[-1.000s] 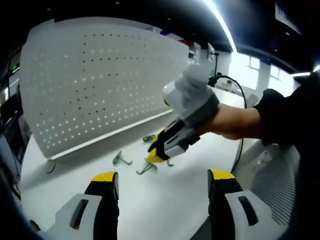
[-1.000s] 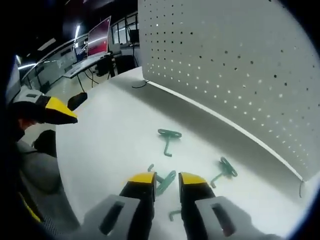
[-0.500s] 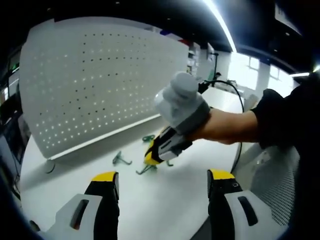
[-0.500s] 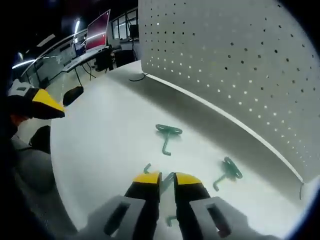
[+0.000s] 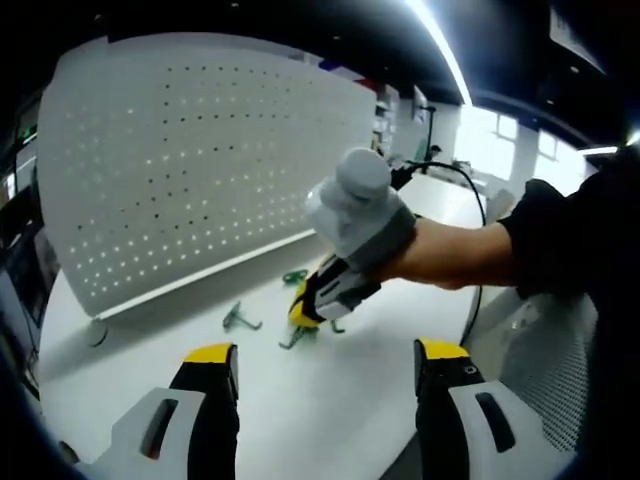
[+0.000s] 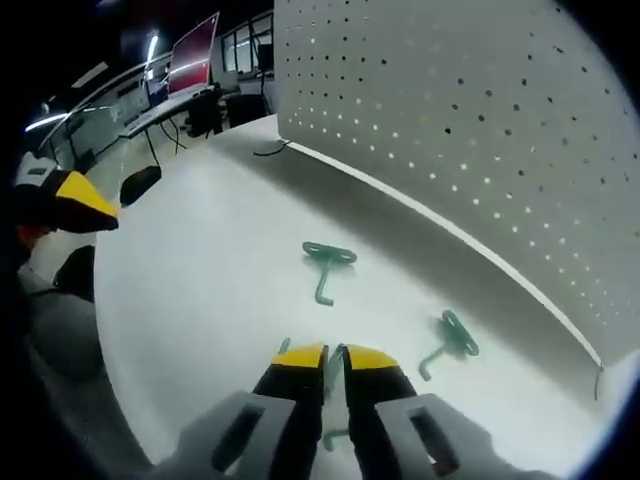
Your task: Insert the hook assembly into the mounting plate slot until the hook locks in place.
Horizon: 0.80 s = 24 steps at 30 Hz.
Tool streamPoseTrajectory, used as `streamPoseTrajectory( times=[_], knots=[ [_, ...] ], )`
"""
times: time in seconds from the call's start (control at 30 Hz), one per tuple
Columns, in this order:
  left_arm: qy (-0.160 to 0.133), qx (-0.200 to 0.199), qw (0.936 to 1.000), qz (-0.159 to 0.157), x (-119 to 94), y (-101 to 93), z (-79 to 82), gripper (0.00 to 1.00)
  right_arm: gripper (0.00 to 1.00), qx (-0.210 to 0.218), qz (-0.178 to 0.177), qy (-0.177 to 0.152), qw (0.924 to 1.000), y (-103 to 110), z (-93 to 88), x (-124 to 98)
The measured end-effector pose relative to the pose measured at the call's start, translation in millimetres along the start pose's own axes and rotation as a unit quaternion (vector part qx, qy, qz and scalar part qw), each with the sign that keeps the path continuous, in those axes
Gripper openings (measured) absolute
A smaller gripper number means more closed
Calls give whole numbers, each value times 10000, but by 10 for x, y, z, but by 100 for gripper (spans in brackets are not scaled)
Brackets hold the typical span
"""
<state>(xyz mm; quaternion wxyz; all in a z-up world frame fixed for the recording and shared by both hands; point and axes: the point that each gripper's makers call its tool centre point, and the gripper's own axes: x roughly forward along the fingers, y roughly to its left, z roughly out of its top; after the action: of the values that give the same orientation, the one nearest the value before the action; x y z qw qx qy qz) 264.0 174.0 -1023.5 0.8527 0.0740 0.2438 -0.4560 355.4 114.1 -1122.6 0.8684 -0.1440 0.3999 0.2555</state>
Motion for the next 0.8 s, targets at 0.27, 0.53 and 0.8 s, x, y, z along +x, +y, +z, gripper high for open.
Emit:
streamPoseTrajectory(
  times=[0.27, 0.53, 0.8],
  knots=[
    [-20, -3, 10000, 20, -5, 15, 9, 73, 1, 44, -4, 21, 10000, -18, -23, -24],
    [-22, -5, 10000, 53, -10, 26, 10, 72, 0, 166, -9, -91, 9998, -65, -14, -63],
    [-11, 11, 10000, 62, -12, 23, 7, 72, 0, -77, 127, -123, 9998, 88, 26, -20]
  ],
)
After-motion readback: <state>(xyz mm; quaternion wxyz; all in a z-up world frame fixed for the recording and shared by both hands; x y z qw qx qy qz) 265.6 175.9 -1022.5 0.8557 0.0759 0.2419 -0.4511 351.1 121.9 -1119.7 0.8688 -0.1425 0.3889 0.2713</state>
